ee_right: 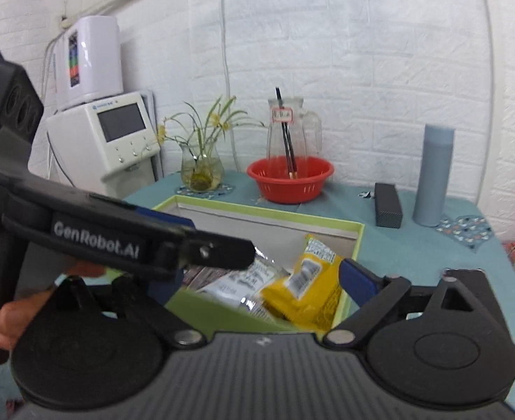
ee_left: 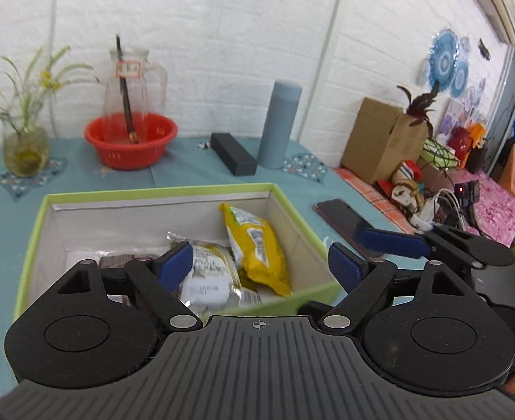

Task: Organize snacks
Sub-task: 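Place the yellow bag upright in the green box and release, then move the left gripper back to the snack pile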

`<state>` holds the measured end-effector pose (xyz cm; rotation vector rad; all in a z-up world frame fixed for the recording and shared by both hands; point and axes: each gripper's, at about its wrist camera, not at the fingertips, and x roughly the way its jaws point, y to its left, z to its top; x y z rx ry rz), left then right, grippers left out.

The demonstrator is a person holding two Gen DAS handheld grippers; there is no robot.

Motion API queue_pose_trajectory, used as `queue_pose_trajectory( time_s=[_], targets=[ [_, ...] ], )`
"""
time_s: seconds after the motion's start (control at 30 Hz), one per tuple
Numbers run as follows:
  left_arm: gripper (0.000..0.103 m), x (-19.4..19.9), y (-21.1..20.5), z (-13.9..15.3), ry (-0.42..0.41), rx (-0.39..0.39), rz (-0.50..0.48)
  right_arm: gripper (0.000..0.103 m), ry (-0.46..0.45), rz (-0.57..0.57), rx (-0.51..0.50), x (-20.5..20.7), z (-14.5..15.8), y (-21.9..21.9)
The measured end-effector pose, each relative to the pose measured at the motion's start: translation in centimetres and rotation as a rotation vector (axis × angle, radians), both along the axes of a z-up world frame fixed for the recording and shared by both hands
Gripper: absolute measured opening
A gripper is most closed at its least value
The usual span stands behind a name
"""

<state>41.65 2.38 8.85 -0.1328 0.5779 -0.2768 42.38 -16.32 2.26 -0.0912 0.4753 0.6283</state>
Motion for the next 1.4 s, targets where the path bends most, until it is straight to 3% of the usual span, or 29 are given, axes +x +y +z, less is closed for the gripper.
queue_pose_trajectory(
  time_s=[0.2, 0.23, 0.27, 0.37, 0.57, 0.67, 0.8, 1.0, 1.13, 1.23, 1.4],
  targets=[
    [0.077, -8.2, -1.8, 0.7, -0.054, 0.051, 0.014, 0.094, -0.010, -0.012, 0.031, -9.1, -0.3, -1.8],
    [0.078, -9.4, -2.0, 0.7, -0.056, 0.055, 0.017, 0.095, 0.000, -0.010, 0.040, -10.2, -0.5, -1.9],
    [0.078, -10.2, -2.1, 0.7, -0.058, 0.056, 0.019, 0.102, 0.008, -0.010, 0.050, -11.1, -0.8, -2.0],
    [0.078, -12.7, -2.2, 0.3, -0.049, 0.054, 0.027, 0.102, 0.007, -0.030, 0.058, -13.6, -1.3, -2.0],
    [0.079, -17.4, 0.4, -2.0, -0.015, 0.016, 0.117, 0.102, 0.046, -0.048, 0.120, -17.4, -2.7, -1.4],
    [0.080, -20.6, 4.0, -3.9, 0.001, -0.068, 0.190, 0.102, 0.083, -0.041, 0.109, -19.4, -4.0, -0.9],
    [0.075, -22.6, 8.5, -5.5, 0.053, -0.130, 0.273, 0.102, 0.135, -0.002, 0.079, -20.4, -5.5, 0.4],
    [0.076, -23.2, 10.7, -6.1, 0.061, -0.147, 0.315, 0.102, 0.114, 0.023, 0.041, -20.9, -5.4, 2.4],
    [0.075, -23.0, 11.0, -7.5, 0.114, -0.166, 0.292, 0.102, 0.162, 0.180, 0.085, -21.9, -5.4, 4.5],
    [0.071, -22.9, 11.1, -8.4, 0.156, -0.174, 0.278, 0.102, 0.128, 0.267, 0.021, -22.1, -5.6, 7.5],
    [0.073, -24.3, 13.1, -7.9, 0.113, -0.192, 0.343, 0.102, 0.116, 0.323, -0.091, -20.5, -6.7, 11.5]
  ],
)
